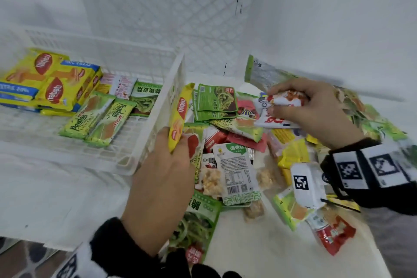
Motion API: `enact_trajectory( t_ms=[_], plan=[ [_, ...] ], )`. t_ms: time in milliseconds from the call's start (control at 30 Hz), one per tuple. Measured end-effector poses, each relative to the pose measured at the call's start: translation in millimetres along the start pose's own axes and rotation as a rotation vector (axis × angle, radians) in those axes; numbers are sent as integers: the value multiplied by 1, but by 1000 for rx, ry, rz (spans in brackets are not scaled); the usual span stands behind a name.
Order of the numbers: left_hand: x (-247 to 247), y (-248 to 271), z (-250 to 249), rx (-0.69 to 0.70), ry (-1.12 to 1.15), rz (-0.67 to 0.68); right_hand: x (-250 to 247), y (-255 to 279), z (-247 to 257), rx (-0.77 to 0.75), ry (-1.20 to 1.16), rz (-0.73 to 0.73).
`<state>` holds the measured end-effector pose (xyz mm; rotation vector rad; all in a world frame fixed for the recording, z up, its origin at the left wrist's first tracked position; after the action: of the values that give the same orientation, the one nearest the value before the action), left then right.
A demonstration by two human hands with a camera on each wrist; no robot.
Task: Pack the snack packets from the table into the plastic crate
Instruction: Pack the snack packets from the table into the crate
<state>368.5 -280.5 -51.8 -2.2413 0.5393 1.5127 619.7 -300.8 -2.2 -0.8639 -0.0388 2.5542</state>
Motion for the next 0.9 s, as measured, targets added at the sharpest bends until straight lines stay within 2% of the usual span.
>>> enact_trajectory(
  t_ms=[67,100,200,300,467,634,901],
  plan=[
    [8,-16,-10,-1,-119,31,17,-11,10,-101,549,-77],
    [15,-24,-13,-11,-171,64,29,-15,9,-120,723,-55],
    [40,-45,-12,-63,-296,176,66,-22,-9,-34,965,156],
    [57,-53,-8,-118,-369,219,80,-25,-22,76,948,324],
    [59,-56,-1,-74,-337,181,90,-22,-37,172,1034,533],
    [52,-53,12,-80,-224,131,98,-21,-40,183,1064,576],
    [44,-47,22,-57,-134,34,96,-31,-33,72,1023,694]
  ],
)
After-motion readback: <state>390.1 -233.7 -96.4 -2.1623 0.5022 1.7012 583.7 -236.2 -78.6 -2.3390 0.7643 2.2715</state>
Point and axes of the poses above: each hand's wrist, its own y-axis away from the middle knuckle, its own x-axis out of the palm, z = x × y, the point moved 7 cm from there along -y, towards the middle knuckle, and after that the axes turned 2 degrees about x, right-handed, at the moved point
